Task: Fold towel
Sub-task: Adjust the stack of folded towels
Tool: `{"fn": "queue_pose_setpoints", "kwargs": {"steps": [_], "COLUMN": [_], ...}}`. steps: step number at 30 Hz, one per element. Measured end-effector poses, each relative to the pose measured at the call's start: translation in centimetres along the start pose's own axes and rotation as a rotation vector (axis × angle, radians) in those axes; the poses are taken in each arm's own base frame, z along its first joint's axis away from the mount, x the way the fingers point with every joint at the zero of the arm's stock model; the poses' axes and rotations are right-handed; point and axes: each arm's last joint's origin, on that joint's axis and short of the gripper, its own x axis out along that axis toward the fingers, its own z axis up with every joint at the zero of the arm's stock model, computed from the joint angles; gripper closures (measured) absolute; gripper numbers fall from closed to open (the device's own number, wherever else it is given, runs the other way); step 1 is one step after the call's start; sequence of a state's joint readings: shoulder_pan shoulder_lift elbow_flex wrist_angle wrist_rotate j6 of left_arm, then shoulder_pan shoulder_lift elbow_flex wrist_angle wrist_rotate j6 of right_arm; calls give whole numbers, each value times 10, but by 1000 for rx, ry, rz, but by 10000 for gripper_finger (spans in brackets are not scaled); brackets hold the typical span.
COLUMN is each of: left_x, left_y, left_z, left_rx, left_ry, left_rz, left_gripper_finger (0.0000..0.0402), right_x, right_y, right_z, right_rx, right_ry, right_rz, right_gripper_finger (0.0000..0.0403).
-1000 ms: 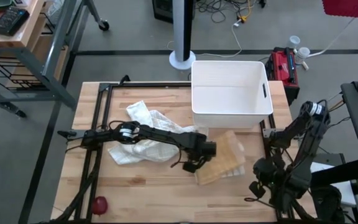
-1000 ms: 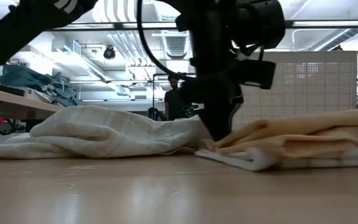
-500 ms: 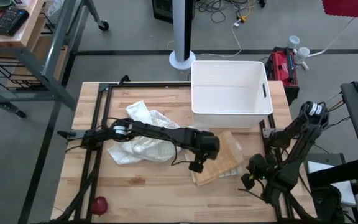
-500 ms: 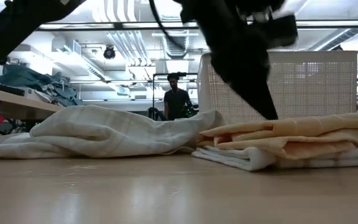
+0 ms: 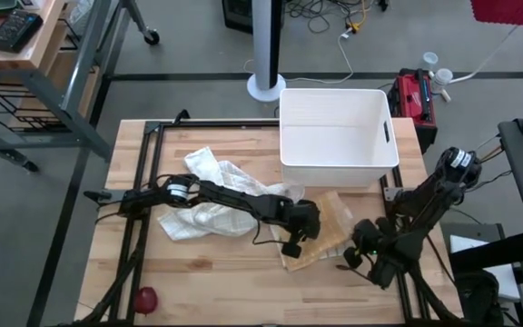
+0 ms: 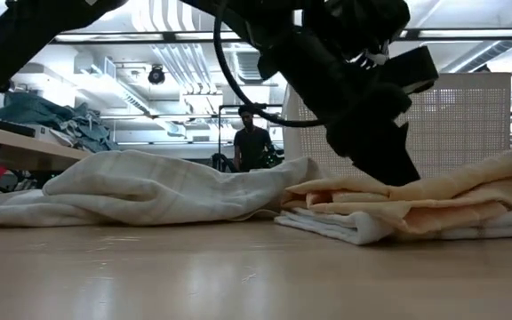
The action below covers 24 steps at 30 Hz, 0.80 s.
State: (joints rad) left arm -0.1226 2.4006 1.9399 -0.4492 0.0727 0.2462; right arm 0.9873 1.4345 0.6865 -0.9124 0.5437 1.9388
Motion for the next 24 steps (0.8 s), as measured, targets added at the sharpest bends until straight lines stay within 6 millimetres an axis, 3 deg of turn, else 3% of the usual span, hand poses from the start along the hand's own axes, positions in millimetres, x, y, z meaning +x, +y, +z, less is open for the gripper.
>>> {"fn": "queue_pose_setpoints", "kwargs": {"steps": [10, 17, 24], "left_x": [6, 9, 9], "left_y": [0, -2, -1], "left_z": [-3, -10, -8], "left_rx": [-1, -3, -1], "left_ry": [-47, -25, -52], "left_rz": [12, 7, 13], "left_gripper_finger": [401, 401, 401], "right_x": [-4, -11, 8], "right_y": [30, 4, 9], "right_z": [14, 23, 21], "right_rx": [-119, -53, -3], "right_ry": [-30, 6, 13], "right_rz": [144, -149, -55], "right_gripper_finger": [403, 403, 403]}}
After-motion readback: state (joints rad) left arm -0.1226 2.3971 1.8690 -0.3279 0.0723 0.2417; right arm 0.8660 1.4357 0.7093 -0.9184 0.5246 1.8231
